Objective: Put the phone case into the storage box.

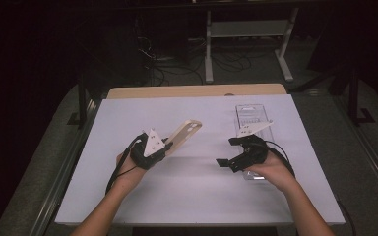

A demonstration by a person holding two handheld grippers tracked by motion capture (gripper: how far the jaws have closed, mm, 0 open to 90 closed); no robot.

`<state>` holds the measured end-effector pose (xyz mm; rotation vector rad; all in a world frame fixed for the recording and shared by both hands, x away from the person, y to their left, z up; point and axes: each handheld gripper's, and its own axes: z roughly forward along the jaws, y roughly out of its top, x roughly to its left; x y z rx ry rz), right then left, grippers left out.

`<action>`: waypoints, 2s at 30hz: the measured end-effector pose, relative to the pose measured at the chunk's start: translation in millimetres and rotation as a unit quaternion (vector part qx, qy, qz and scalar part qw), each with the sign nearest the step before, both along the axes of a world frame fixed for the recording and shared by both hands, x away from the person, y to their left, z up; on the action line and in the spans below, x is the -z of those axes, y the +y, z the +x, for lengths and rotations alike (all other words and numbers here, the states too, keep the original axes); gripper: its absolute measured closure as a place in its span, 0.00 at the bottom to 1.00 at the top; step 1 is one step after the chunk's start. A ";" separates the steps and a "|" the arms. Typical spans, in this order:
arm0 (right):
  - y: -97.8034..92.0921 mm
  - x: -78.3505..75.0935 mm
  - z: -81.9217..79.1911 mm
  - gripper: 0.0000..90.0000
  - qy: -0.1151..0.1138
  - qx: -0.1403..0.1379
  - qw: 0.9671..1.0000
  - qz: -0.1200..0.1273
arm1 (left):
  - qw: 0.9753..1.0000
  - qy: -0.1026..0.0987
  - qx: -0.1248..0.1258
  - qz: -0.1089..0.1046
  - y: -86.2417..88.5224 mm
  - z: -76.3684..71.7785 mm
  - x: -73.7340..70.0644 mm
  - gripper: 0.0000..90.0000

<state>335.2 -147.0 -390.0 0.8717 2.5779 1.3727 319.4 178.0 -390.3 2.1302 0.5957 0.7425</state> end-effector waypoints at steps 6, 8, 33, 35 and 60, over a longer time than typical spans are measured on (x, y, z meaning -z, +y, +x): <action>0.2 0.0 -0.1 0.06 0.001 0.001 1.000 0.000 | 0.999 0.024 0.002 -0.025 3.8 3.7 -2.3 0.88; 0.1 -0.1 0.0 0.06 0.002 0.001 1.000 0.000 | 0.998 0.036 -0.001 -0.052 5.0 5.3 -2.5 0.88; 1.7 -3.9 2.1 0.00 0.029 0.019 0.999 0.002 | 0.988 0.093 -0.044 -0.118 13.8 10.3 -3.8 0.88; 3.8 -5.3 1.0 0.00 0.024 0.022 0.999 -0.007 | 0.988 0.094 -0.046 -0.116 13.6 10.0 -4.3 0.88; 32.0 -21.0 21.5 0.00 0.051 0.038 0.998 0.004 | 0.985 0.090 -0.064 -0.131 8.3 7.3 -2.4 0.88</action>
